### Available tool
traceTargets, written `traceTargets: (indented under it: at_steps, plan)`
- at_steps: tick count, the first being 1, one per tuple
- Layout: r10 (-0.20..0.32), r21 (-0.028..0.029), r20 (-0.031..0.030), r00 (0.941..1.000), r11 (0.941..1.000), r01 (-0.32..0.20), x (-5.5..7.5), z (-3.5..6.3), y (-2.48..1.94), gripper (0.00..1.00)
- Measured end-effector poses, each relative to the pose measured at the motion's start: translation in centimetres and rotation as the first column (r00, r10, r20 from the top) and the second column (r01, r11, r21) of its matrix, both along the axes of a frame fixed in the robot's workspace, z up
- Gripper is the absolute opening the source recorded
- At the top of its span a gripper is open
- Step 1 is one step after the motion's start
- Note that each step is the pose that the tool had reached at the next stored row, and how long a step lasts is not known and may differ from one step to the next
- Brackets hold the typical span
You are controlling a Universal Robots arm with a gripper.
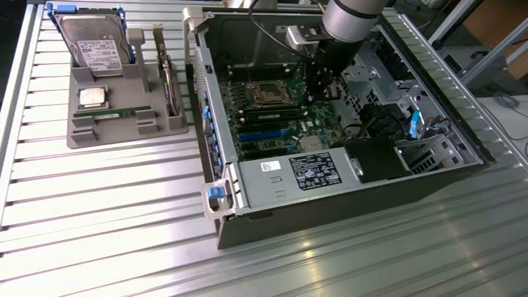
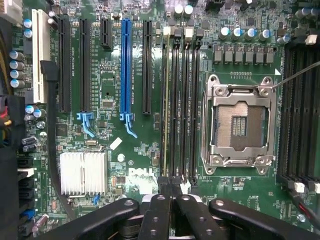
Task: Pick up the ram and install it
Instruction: 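Press down the ram until it locks into place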
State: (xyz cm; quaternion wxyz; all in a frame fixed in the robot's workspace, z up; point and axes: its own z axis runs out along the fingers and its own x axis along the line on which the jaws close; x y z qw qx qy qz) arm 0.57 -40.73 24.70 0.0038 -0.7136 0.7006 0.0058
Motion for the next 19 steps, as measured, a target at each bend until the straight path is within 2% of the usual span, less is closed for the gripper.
traceTargets:
  at_steps: [1, 3, 11, 15, 19]
  plan:
    - [0.000, 0.0001, 0.0001, 1.0000, 1.0000, 0.000, -0.1, 0.00, 0.00, 0.11]
    - [0.000, 0.0012, 0.0003, 1.0000, 1.0000, 0.000, -1.4, 0.01, 0.00, 0.11]
    - [0.000, 0.0054, 0.0007, 1.0000, 1.0000, 0.000, -8.3, -0.02, 0.00, 0.11]
    - [0.000, 0.0084, 0.0008, 1.0000, 1.0000, 0.000, -10.0, -0.09, -0.02, 0.11]
    - [0.000, 0.0091, 0.0008, 1.0000, 1.0000, 0.000, -10.8, -0.40, -0.11, 0.11]
